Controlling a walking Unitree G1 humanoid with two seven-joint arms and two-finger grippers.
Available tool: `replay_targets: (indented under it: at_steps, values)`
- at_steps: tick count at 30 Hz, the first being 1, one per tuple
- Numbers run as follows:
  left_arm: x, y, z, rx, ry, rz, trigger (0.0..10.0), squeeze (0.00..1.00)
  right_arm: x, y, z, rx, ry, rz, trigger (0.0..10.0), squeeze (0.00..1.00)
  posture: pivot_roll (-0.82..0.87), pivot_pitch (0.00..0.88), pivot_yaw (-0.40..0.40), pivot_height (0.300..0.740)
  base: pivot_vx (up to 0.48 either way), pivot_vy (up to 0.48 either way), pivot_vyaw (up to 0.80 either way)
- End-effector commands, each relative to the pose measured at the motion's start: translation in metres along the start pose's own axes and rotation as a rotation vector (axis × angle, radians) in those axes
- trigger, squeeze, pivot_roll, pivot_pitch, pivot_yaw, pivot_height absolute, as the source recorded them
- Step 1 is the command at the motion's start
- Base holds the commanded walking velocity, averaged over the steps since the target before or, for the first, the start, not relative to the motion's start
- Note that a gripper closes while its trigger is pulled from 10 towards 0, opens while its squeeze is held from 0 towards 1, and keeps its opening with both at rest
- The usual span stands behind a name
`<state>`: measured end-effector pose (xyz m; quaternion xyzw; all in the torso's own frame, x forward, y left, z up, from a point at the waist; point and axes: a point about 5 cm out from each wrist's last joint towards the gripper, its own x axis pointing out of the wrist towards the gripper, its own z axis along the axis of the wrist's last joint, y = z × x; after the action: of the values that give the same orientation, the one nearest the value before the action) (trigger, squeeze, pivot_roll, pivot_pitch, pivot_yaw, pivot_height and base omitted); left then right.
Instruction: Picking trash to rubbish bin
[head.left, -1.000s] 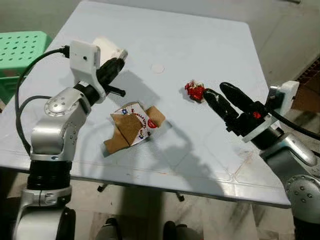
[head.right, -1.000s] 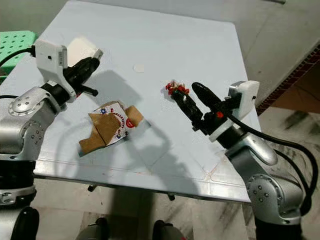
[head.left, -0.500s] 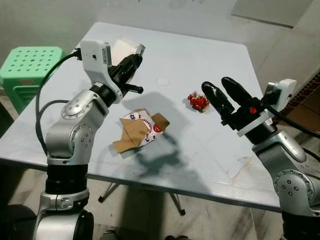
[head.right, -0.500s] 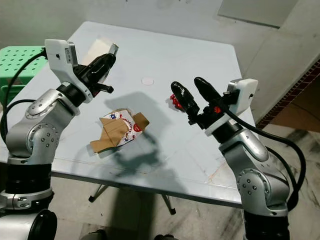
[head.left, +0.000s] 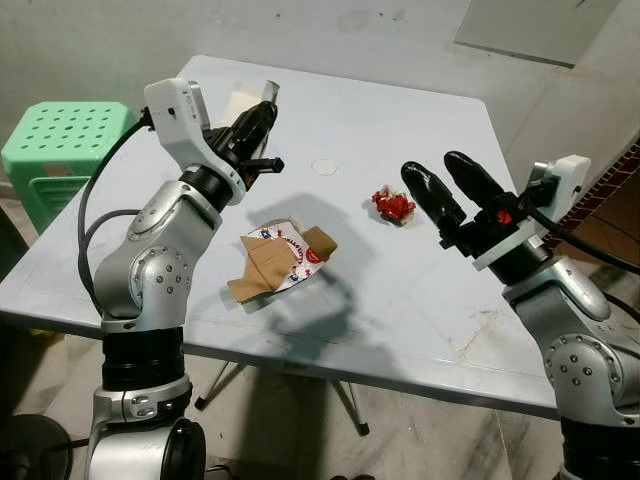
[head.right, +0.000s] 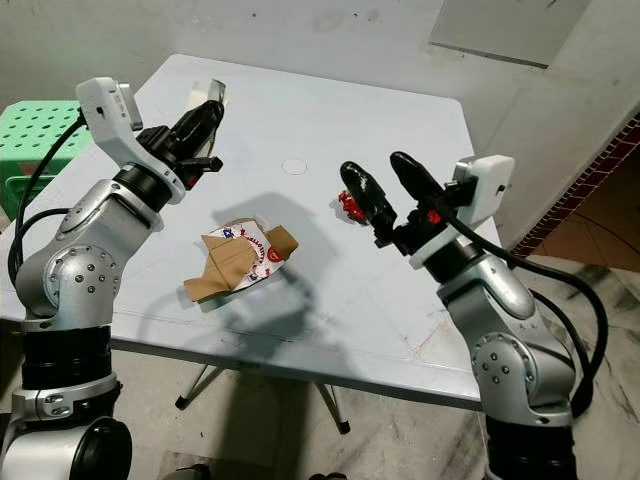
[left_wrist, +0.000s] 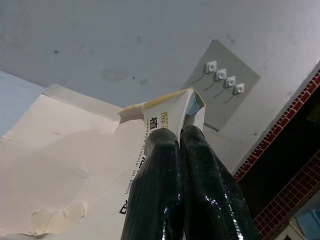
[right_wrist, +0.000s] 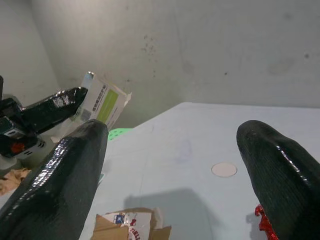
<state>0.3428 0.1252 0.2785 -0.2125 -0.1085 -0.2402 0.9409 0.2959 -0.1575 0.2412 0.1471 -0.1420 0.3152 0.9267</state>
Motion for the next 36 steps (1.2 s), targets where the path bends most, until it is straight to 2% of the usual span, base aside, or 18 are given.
replay_targets:
  at_steps: [1, 2, 3, 8, 10, 11, 13, 15, 18, 19, 23, 32, 36]
  values:
    - [0.006, -0.014, 0.007, 0.020, -0.018, -0.050, 10.0, 0.00, 0.003, 0.002, -0.002, -0.012, 0.017, 0.020, 10.0, 0.17, 0.02, 0.147, -0.115, 0.740, 0.000, 0.000, 0.00]
    - [0.006, -0.014, 0.007, 0.020, -0.018, -0.050, 10.0, 0.00, 0.003, 0.002, -0.002, -0.012, 0.017, 0.020, 10.0, 0.17, 0.02, 0.147, -0.115, 0.740, 0.000, 0.000, 0.00]
    - [0.008, -0.017, 0.008, 0.035, -0.015, -0.065, 10.0, 0.00, 0.004, 0.003, -0.002, -0.014, 0.024, 0.025, 10.0, 0.00, 0.01, 0.151, -0.115, 0.740, 0.000, 0.000, 0.00]
    - [0.009, -0.017, 0.008, 0.055, -0.009, -0.066, 10.0, 0.00, 0.005, 0.002, -0.002, -0.019, 0.026, 0.025, 10.0, 0.00, 0.01, 0.158, -0.110, 0.740, 0.000, 0.000, 0.00]
    - [0.008, -0.016, 0.006, 0.156, -0.004, -0.061, 10.0, 0.00, 0.003, 0.000, -0.001, -0.029, 0.027, 0.016, 10.0, 0.00, 0.01, 0.162, -0.107, 0.740, 0.000, 0.000, 0.00]
    - [0.008, -0.016, 0.006, 0.156, -0.004, -0.061, 10.0, 0.00, 0.003, 0.000, -0.001, -0.029, 0.027, 0.016, 10.0, 0.00, 0.01, 0.162, -0.107, 0.740, 0.000, 0.000, 0.00]
    - [0.007, -0.015, 0.004, 0.331, -0.009, -0.035, 10.0, 0.00, 0.002, 0.000, -0.001, -0.028, 0.027, 0.016, 10.0, 0.00, 0.01, 0.161, -0.107, 0.740, 0.000, 0.000, 0.00]
    - [0.005, -0.015, 0.001, 0.431, 0.000, -0.054, 10.0, 0.00, 0.002, 0.000, -0.001, -0.030, 0.027, 0.016, 10.0, 0.00, 0.01, 0.163, -0.106, 0.740, 0.000, 0.000, 0.00]
    - [0.003, -0.009, -0.011, 0.665, 0.033, -0.065, 10.0, 0.00, 0.002, 0.000, 0.000, -0.031, 0.028, 0.015, 10.0, 0.00, 0.01, 0.166, -0.106, 0.740, 0.000, 0.000, 0.00]
    - [0.002, -0.010, -0.016, 0.718, 0.048, -0.092, 10.0, 0.00, 0.002, 0.000, 0.000, -0.031, 0.028, 0.015, 10.0, 0.00, 0.01, 0.167, -0.107, 0.740, 0.000, 0.000, 0.00]
    - [-0.003, -0.013, -0.033, 0.845, 0.097, -0.187, 10.0, 0.00, 0.002, 0.000, 0.001, -0.031, 0.028, 0.017, 10.0, 0.00, 0.01, 0.169, -0.105, 0.740, 0.000, 0.000, 0.00]
    - [-0.005, -0.013, -0.042, 0.878, 0.084, -0.212, 10.0, 0.00, 0.002, 0.000, 0.003, -0.033, 0.023, 0.021, 10.0, 0.00, 0.01, 0.169, -0.104, 0.740, 0.000, 0.000, 0.00]
    - [-0.003, -0.008, -0.033, 0.538, 0.019, -0.157, 10.0, 0.00, 0.002, 0.000, 0.003, -0.031, 0.021, 0.024, 10.0, 0.00, 0.01, 0.169, -0.107, 0.740, 0.000, 0.000, 0.00]
